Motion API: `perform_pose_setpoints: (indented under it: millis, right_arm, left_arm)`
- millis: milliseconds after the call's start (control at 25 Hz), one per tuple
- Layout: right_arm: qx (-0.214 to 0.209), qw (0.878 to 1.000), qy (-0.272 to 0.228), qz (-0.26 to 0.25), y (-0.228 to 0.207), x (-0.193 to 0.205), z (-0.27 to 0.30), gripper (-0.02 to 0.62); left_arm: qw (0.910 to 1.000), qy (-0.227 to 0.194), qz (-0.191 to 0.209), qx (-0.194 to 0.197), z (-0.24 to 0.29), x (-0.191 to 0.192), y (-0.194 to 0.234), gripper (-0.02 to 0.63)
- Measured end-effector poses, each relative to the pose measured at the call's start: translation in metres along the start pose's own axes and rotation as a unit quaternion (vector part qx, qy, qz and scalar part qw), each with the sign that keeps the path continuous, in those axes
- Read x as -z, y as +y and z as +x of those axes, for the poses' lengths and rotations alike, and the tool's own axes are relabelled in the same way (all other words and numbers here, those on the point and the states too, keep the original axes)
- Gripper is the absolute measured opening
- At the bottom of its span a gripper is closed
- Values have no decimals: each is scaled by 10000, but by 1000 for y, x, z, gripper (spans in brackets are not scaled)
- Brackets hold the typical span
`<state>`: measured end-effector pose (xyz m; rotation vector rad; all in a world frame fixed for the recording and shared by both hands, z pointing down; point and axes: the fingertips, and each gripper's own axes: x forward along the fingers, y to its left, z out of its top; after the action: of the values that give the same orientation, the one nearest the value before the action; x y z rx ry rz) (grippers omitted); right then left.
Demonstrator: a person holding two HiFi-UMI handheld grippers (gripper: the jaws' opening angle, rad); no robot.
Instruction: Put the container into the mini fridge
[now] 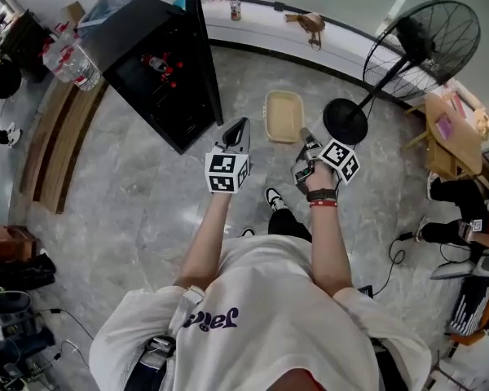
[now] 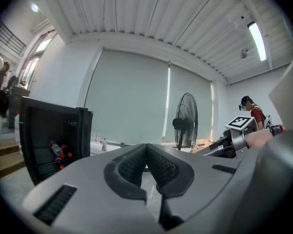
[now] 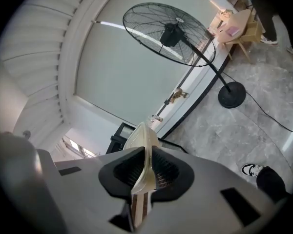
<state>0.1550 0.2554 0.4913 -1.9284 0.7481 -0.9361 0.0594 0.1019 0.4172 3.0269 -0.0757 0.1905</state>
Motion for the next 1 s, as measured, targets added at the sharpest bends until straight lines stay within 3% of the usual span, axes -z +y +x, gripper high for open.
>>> perform_pose_setpoints:
  millis: [400,760,1000]
  right_arm:
    - [-405,9909,1233,-363,56,12,121,58]
    - [-842,9693,2199,-701,93,36,203,58]
    - [-1078,9522,2708,-920,110,45,235,58]
  left_arm:
    - [9920,22,-220,-1244,16,-21,89,20]
    - [9722,20,-327,-2318,12,-21,144,20]
    - [9545,-64,-437,-2949,12,-21,161,20]
